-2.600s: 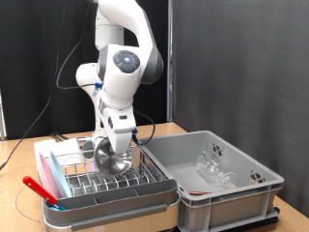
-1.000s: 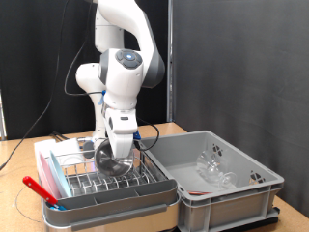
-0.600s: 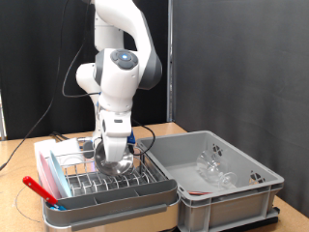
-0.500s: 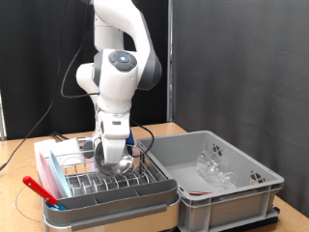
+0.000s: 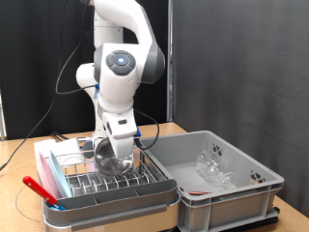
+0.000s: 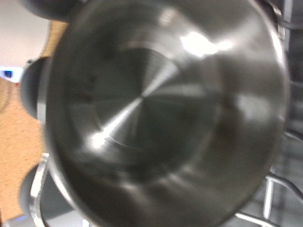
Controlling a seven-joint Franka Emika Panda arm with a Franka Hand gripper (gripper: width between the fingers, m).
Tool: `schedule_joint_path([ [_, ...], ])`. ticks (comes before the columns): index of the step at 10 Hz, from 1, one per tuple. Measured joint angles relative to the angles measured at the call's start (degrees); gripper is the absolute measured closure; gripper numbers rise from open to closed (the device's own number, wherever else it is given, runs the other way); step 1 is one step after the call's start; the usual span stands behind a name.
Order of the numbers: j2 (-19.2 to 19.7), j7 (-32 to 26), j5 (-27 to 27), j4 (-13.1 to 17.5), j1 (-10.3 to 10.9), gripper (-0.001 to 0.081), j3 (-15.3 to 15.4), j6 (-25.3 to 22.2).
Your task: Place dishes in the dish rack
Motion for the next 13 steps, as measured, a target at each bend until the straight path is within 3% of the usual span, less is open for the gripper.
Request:
schedule_joint_path([
  [4, -0.39, -0.54, -0.16, -2.99, 0.21, 0.0001, 1.4, -1.96],
  [8, -0.59, 1.69, -0.18, -7.1, 0.2, 0.0001, 1.97, 3.27],
  [13, -0.6, 3.8, -0.08, -7.52, -0.06, 0.0001, 1.81, 6.54],
])
